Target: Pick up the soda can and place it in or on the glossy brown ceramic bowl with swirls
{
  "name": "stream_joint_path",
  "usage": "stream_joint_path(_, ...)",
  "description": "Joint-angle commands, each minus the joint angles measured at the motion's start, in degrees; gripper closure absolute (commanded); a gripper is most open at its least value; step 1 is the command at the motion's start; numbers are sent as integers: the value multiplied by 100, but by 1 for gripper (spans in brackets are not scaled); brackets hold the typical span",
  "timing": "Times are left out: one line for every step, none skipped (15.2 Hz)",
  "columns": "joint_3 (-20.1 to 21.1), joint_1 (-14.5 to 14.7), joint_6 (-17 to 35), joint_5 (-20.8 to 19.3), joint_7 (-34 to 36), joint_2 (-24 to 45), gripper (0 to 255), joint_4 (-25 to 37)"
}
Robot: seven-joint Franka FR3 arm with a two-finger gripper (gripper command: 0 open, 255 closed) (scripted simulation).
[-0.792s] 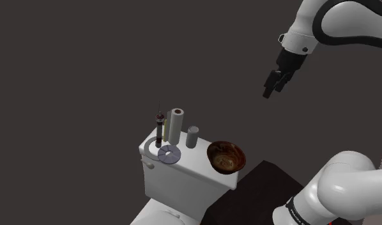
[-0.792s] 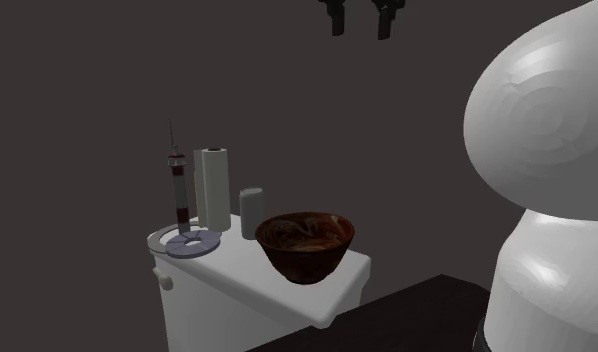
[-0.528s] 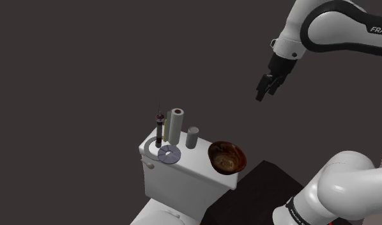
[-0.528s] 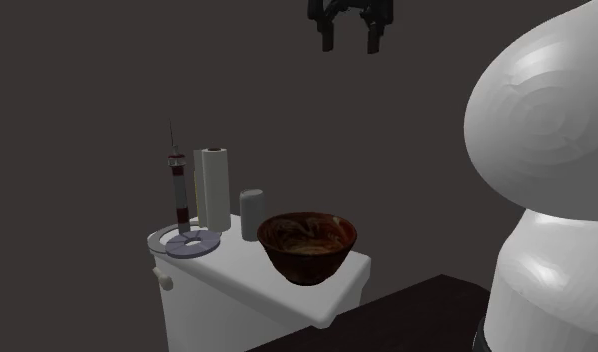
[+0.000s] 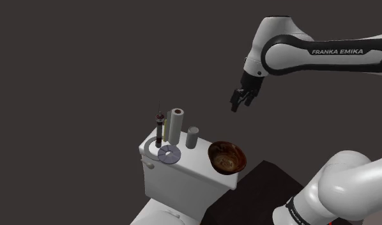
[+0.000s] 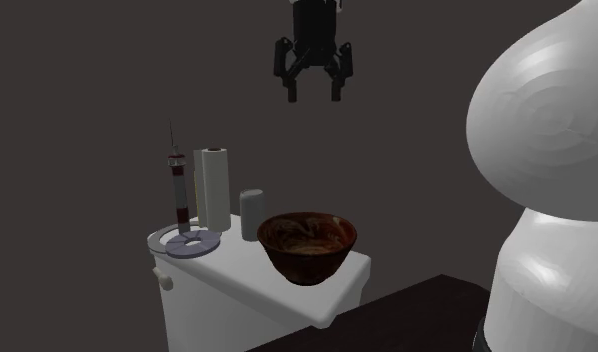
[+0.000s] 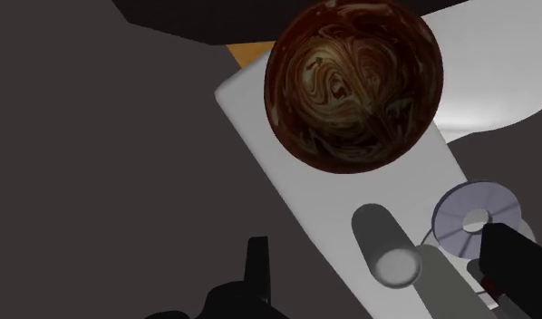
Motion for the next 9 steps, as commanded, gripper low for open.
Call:
stream_joint_path(72,29,330,44,123,322,0,-17)
stream_joint_path(103,41,496,60,180,503,0,-12)
stream_joint_path(135,53,659,75,237,689,0,1)
stream_joint_path(167,63,820,88,293,879,0,23)
stream_joint_path(198,73,976,98,349,1074,0,52)
stream_joint_path(228,83,1129,106,405,1273,0,89)
stream_joint_path(257,94,1277,111,462,1476,0,134)
stream_joint_path(284,105,1421,113,519,1681,0,188)
stream_joint_path(312,114,1560,113,576,1890,0,248)
